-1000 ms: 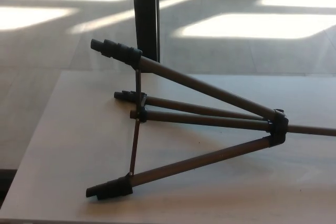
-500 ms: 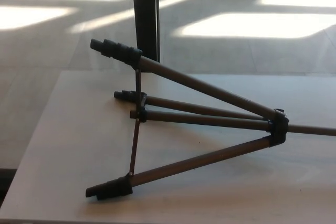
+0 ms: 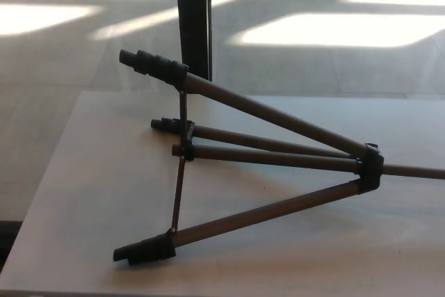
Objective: Use both hands of the robot to pick up the tripod lying in the middle of the desk and make it stand upright on the desk
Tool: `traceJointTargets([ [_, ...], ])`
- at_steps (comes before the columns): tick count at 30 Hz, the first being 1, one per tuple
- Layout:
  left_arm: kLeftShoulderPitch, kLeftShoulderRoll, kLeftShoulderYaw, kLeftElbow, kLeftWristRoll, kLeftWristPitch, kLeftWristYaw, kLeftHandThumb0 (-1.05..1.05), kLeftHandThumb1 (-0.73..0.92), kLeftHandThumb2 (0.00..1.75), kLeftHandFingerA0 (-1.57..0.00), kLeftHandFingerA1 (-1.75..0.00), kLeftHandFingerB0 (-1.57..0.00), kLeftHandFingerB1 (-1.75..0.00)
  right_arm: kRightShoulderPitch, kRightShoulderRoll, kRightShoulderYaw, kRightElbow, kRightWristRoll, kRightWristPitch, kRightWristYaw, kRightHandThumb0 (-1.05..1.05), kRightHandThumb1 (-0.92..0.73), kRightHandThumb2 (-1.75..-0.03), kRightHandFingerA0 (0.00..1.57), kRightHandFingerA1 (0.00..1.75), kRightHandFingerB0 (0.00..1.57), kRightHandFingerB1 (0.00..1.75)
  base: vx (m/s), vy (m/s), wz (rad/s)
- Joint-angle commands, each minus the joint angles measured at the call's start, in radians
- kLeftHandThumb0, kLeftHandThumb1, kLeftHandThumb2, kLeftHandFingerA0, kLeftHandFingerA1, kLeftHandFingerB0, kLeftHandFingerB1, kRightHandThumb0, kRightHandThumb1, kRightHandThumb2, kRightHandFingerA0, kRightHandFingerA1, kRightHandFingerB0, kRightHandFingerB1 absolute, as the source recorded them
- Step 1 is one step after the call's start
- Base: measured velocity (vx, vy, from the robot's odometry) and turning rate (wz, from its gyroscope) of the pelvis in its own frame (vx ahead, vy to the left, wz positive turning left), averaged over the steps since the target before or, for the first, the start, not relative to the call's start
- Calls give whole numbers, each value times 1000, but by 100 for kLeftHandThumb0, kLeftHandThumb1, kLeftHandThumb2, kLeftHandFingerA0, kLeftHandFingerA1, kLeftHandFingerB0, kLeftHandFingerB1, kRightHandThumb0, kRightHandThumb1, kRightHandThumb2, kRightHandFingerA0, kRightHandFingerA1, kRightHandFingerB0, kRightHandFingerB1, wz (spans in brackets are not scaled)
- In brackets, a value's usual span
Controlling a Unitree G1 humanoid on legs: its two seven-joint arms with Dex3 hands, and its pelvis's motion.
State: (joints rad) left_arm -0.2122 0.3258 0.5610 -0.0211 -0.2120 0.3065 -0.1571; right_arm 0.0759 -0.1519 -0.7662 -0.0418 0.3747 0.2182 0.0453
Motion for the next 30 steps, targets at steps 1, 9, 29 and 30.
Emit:
traceJointTargets([
  [1,-460,147,-261,-293,28,162,-33,-70,71,62,-43,-64,-42,-47,-15,103,184,-567,121,158,-154,-55,-64,-59,50,67,49,43,0,0,0],
  [9,-655,104,-427,-242,128,110,-70,-73,69,61,-42,-65,-41,-45,18,180,381,-654,60,217,-151,-47,-68,-60,47,67,41,45,0,0,0],
  [29,-942,118,-818,-87,316,-44,-168,-70,68,61,-42,-64,-45,-46,134,115,570,-615,34,317,-55,-56,-63,-59,57,72,55,46,0,0,0],
  [30,-941,121,-820,-88,315,-44,-167,-70,68,61,-42,-64,-45,-46,135,114,572,-616,35,318,-57,-56,-63,-59,57,72,55,46,0,0,0],
])
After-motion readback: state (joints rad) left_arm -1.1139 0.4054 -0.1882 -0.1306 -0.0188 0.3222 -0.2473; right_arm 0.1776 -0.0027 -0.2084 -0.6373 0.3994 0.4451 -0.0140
